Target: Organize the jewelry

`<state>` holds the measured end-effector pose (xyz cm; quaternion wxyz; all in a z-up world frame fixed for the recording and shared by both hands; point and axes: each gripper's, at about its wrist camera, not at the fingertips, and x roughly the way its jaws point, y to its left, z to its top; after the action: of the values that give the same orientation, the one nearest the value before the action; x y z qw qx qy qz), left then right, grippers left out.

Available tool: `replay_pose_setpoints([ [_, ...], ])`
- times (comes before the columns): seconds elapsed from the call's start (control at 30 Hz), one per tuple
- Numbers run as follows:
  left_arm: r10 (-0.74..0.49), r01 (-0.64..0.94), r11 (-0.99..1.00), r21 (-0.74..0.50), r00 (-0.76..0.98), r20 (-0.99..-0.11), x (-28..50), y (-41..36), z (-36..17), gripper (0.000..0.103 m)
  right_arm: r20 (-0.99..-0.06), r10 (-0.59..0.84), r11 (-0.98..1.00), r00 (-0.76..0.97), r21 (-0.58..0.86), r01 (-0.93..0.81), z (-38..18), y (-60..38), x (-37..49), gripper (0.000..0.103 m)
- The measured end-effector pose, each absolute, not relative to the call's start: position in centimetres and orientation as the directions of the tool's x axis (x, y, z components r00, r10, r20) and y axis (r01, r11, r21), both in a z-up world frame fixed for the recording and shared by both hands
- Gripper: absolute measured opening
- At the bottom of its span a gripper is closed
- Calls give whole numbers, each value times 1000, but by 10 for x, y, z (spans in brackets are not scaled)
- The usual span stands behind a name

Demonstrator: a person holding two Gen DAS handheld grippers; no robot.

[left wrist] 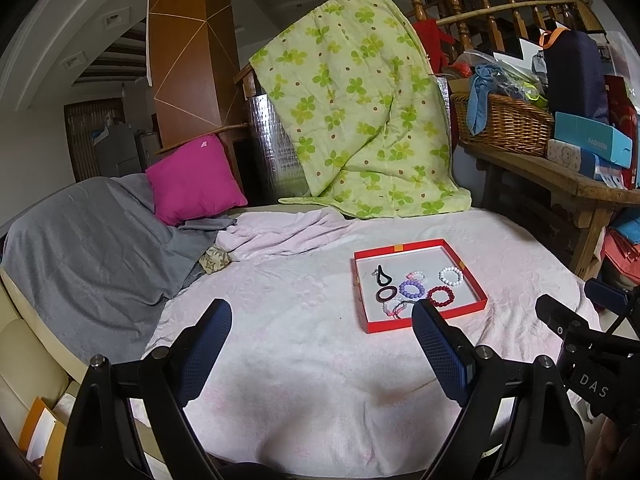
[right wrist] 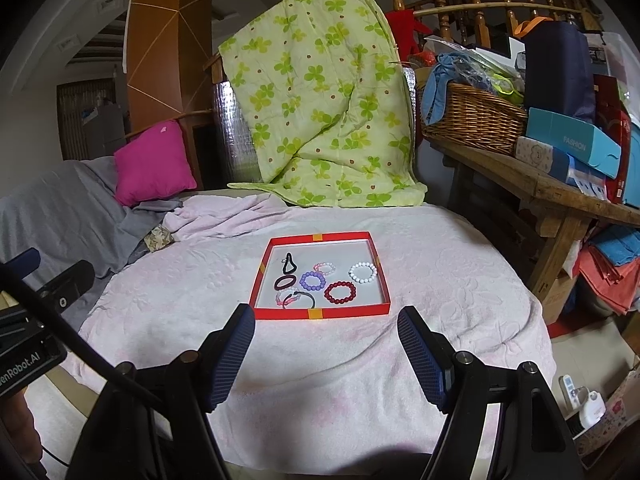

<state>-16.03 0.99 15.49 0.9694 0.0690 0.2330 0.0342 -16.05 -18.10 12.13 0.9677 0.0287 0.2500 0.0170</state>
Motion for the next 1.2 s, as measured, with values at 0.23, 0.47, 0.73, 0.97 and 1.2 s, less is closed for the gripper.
replay_pose_setpoints([
  [0.23, 99, -36, 988, 147, 888, -449, -154, 13, 153, 92, -483, 43, 998, 875, 58, -17, 121, -182, -151, 77],
  [0.47, 99, -38, 989, 142, 885, -455, -134, 16, 151, 92, -489, 35, 999, 872, 52, -11, 121, -179, -130, 77],
  [0.73, 107, -45, 989, 142, 877, -469, -111, 15, 146, 92, -499, 35, 999, 866, 52, -11, 116, -174, -108, 78],
  [0.97, 115, -51, 989, 142, 865, -489, -92, 13, 140, 92, -515, 38, 998, 856, 55, -11, 110, -176, -89, 78],
  [1.2, 123, -62, 989, 137, 855, -504, -69, 14, 131, 92, -535, 44, 998, 844, 59, -14, 102, -177, -65, 78],
])
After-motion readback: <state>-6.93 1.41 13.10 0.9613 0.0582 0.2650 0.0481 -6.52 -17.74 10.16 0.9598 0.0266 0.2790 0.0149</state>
